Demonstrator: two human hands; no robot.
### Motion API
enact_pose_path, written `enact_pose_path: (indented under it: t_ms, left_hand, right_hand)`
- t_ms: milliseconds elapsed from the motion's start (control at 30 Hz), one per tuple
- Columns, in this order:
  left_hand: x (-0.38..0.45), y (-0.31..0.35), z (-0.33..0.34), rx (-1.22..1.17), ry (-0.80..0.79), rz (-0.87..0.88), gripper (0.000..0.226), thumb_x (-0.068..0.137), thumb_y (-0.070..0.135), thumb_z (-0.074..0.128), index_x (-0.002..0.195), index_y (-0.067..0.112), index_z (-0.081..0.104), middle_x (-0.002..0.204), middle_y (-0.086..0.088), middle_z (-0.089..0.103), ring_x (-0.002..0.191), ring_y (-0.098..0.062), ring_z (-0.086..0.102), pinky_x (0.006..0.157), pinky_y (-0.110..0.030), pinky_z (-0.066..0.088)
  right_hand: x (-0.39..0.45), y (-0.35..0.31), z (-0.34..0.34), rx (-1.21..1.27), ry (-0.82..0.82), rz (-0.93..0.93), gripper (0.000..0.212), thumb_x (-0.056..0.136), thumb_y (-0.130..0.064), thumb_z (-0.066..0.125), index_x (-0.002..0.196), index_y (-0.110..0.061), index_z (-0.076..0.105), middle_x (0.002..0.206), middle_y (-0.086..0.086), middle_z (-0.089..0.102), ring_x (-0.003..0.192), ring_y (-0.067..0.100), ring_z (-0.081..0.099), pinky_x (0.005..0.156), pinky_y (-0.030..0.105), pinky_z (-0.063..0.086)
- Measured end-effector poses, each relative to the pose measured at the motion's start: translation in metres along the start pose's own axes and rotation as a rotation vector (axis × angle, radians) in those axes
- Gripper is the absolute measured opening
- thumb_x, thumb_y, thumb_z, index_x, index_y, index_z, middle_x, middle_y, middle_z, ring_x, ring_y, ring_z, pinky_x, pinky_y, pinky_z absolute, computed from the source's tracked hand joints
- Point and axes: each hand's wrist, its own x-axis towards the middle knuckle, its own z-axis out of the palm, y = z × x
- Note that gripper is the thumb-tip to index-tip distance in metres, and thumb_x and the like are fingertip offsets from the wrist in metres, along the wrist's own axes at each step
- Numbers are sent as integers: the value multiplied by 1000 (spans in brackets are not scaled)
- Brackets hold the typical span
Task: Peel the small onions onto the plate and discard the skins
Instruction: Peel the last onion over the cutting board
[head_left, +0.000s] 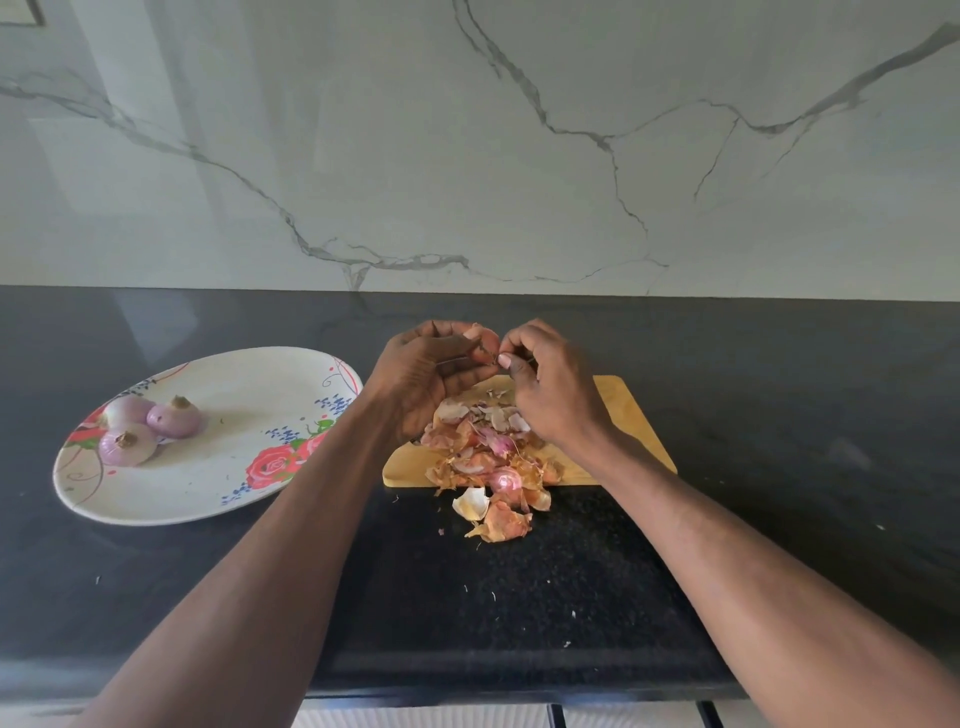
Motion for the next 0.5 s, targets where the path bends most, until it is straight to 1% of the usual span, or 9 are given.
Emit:
enact_pose_path:
  t_ms: [67, 133, 200, 267, 300, 400, 500]
  left_hand:
    - [2, 0, 0, -19, 6, -3, 23, 97, -4, 54, 120, -10, 58, 101, -23, 68, 84, -26, 74, 79, -35, 61]
    - [2, -1, 0, -32, 8, -13, 26, 98, -5, 52, 123, -11, 56, 103, -24, 68, 86, -28, 74, 80, -35, 61]
    - [1, -1, 1, -45, 13, -24, 21, 98, -6, 51, 118, -10, 58, 105, -25, 67, 91, -30, 73, 79, -34, 61]
    - [-2, 0, 3, -63, 2, -33, 13, 98, -6, 49, 106, -6, 60, 104, -25, 68, 93, -32, 72, 76, -33, 62]
    - [-3, 0, 4, -72, -8, -37, 13, 99, -6, 49, 102, -5, 61, 102, -23, 69, 94, -32, 72, 76, -33, 62]
    - [-4, 1, 5, -96, -25, -56, 14, 99, -5, 48, 102, -2, 61, 102, -21, 69, 95, -31, 71, 79, -34, 62]
    - [-3, 0, 6, -123, -33, -65, 12, 100, -3, 50, 106, -1, 60, 98, -19, 71, 92, -29, 73, 84, -36, 62]
  right_hand:
    - [1, 1, 0, -6, -3, 3, 14, 92, 8, 59, 86, -5, 59, 87, -2, 53, 78, -9, 50, 62, 5, 36]
    - [1, 1, 0, -2, -10, 10, 14, 94, 7, 58, 88, -7, 57, 87, -1, 53, 76, -5, 50, 62, 6, 36]
    - [1, 1, -1, 4, -19, 26, 14, 96, 3, 56, 91, -10, 56, 87, -1, 54, 74, -1, 49, 61, 8, 38]
    - [0, 0, -1, 11, -15, 35, 14, 98, 1, 55, 92, -11, 54, 85, -3, 53, 72, -1, 48, 58, 9, 38]
    - [0, -1, -1, 18, -10, 40, 14, 99, 1, 54, 92, -12, 53, 84, -5, 52, 71, -1, 48, 58, 9, 38]
    - [-1, -5, -2, 49, 4, 56, 15, 99, 1, 54, 93, -13, 51, 82, -9, 51, 70, 0, 49, 57, 8, 39]
    - [-2, -8, -1, 73, 9, 76, 14, 100, 0, 52, 95, -12, 51, 84, -9, 51, 69, 0, 50, 55, 10, 41]
